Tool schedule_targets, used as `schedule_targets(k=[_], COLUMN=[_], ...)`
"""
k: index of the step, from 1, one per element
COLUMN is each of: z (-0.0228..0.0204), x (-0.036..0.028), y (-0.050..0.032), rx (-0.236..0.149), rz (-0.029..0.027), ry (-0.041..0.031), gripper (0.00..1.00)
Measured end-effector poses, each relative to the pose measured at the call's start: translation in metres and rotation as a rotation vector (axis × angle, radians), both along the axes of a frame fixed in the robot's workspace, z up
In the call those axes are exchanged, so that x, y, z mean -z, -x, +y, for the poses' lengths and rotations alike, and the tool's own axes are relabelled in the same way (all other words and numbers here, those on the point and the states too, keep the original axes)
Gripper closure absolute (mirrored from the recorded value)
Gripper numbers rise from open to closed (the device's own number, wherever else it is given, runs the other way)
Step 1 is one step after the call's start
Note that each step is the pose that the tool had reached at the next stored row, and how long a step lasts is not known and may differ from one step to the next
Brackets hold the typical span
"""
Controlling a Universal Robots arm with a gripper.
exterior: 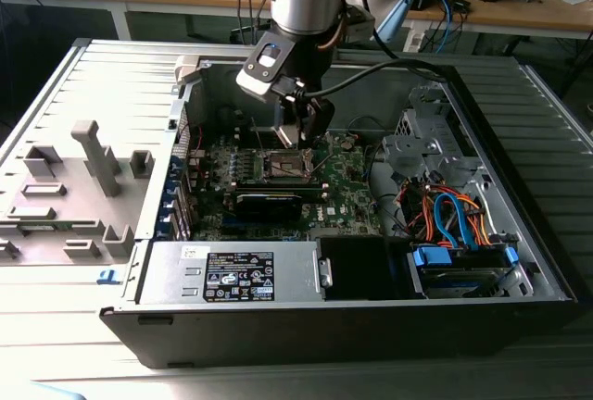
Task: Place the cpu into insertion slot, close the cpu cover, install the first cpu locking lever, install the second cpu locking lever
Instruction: 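Place the cpu into insertion slot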
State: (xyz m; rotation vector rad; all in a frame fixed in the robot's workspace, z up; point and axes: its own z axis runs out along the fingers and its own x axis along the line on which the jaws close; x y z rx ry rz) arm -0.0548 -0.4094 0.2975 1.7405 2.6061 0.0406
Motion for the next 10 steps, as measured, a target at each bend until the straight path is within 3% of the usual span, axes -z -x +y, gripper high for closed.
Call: schedule_targets(k=[10], z=[0.0000], x=[0.0001], y=[0.0000], rx=[0.036], rz=[0.0000], ry=[0.0000], gripper=[0.45])
